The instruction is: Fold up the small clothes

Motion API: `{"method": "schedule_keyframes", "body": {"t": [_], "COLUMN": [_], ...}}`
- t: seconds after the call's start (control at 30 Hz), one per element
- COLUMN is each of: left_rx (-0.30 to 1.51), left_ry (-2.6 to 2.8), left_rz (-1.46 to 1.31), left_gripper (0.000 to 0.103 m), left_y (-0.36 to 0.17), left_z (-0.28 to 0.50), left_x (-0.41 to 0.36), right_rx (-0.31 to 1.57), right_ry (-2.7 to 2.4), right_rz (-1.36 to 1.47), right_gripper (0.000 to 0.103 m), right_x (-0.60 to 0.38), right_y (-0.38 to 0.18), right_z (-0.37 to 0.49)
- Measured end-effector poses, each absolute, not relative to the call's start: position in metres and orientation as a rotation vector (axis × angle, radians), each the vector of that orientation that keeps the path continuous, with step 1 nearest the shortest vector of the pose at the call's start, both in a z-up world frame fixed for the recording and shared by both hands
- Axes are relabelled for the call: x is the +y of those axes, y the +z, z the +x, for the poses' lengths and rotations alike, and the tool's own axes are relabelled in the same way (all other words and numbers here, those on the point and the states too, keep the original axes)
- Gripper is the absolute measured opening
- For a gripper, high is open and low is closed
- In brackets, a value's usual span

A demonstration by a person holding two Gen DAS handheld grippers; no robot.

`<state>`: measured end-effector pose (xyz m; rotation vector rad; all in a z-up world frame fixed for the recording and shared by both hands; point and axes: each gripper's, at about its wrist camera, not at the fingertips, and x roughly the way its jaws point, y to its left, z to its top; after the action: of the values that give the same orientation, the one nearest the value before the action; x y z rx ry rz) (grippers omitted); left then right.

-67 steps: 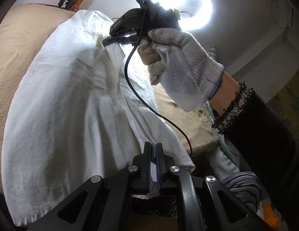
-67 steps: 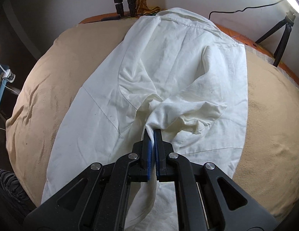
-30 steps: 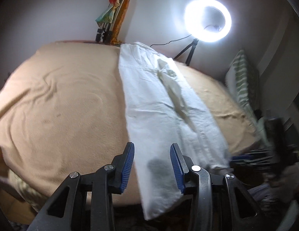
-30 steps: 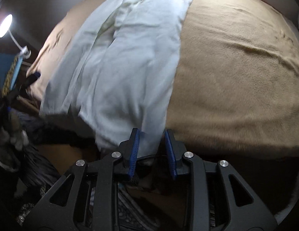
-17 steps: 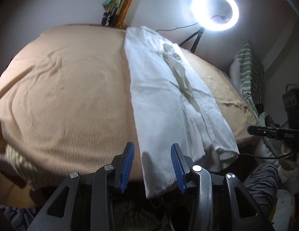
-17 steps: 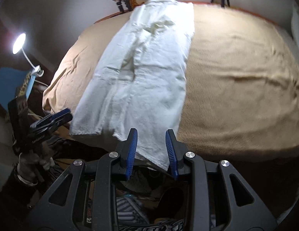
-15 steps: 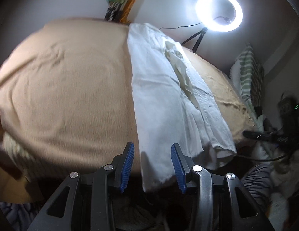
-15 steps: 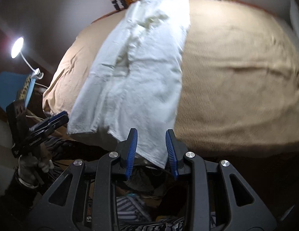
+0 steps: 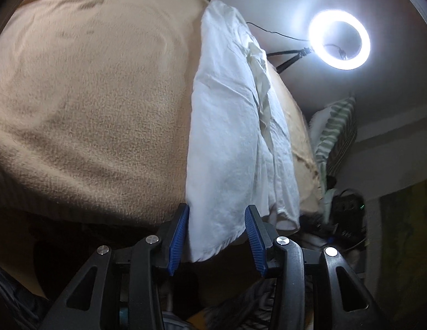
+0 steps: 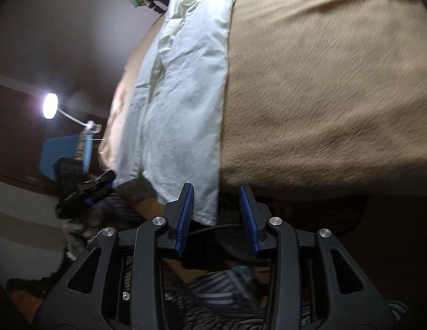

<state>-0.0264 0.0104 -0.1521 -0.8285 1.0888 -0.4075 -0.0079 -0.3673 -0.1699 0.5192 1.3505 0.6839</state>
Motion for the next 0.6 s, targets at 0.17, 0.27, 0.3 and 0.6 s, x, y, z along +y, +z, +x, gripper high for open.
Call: {"method": "schedule_keyframes", "body": {"t": [0.17,0.27,0.3,0.6], "left_rx": [1.103,1.114,1.114,1.070], "left_ry": [-0.428,-0.452,-0.456,-0.523], "left_rz": [-0.818,-0.812,-0.814,-0.801], "left_gripper": [0.027,0.013,0.008,0.003], "left_y": [-0.151,-0.149,-0.148,-0.119], "left_z": [-0.016,-0.013,-0.011,-0.010], "left_x": [0.008,0.005,0.006,-0.003], "right_rx": [1.384,1.402,1.402,1.289], "right_ry": [0.752,0.782,0.777,0.782], "right_rz": [0.568,0.565,0.561,0.617], "right_gripper": [0.041,0.035,0.023,0.009], "right_x": [-0.358,-0.349,-0.345,-0.346], "right_y": [-0.180,-0.181,-0.180,-0.138], "right_z": [-0.005,-0.008,-0.008,-0.017]}}
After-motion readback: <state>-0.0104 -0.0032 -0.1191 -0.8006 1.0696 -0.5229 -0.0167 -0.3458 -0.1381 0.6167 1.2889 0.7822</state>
